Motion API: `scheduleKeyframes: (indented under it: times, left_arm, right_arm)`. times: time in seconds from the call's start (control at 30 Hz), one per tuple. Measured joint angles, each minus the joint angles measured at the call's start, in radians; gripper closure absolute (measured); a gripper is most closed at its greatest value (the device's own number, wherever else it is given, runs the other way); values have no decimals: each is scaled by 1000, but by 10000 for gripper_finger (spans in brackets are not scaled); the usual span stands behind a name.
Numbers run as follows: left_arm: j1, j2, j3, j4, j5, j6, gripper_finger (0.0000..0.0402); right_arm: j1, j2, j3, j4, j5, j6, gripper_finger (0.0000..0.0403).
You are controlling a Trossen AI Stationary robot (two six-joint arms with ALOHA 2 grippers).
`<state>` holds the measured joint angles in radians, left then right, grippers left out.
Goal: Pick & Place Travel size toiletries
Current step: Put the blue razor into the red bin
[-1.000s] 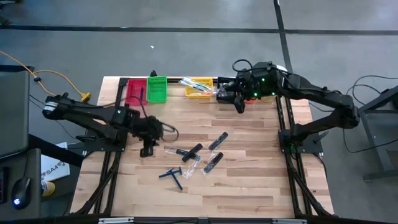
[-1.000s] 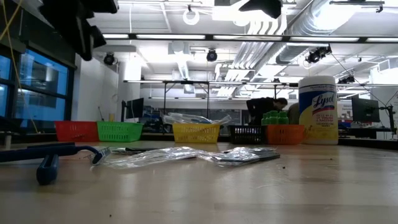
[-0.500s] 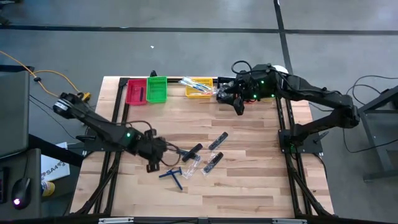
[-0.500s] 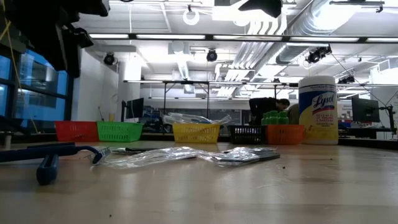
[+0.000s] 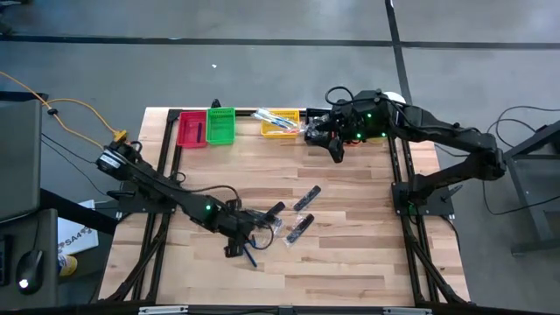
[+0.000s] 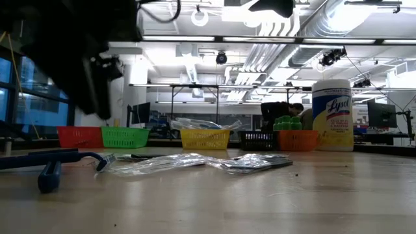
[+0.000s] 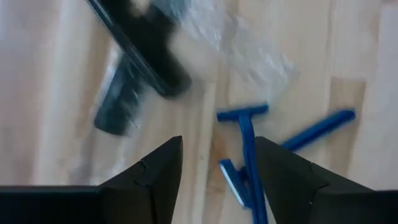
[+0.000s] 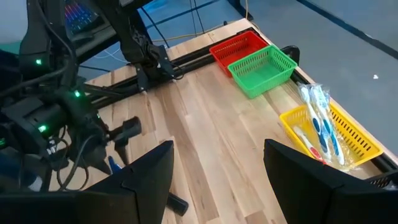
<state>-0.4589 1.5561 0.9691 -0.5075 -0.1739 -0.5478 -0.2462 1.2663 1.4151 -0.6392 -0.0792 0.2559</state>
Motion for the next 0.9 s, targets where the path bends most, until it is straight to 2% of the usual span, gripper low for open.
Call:
scheduleKeyframes:
  times: [0.2,0.57,0.9]
  left_arm:
    - [-1,48,0,62,109,51,210]
    - [-12,51,0,104,82,26,210]
    - [-13,121,-1,106,74,9,210]
  right_arm:
    - [0,0,0,0,1,-41,165]
    - [0,0,0,9,-1,-101,165]
    - [0,0,0,11,-1,-104,165]
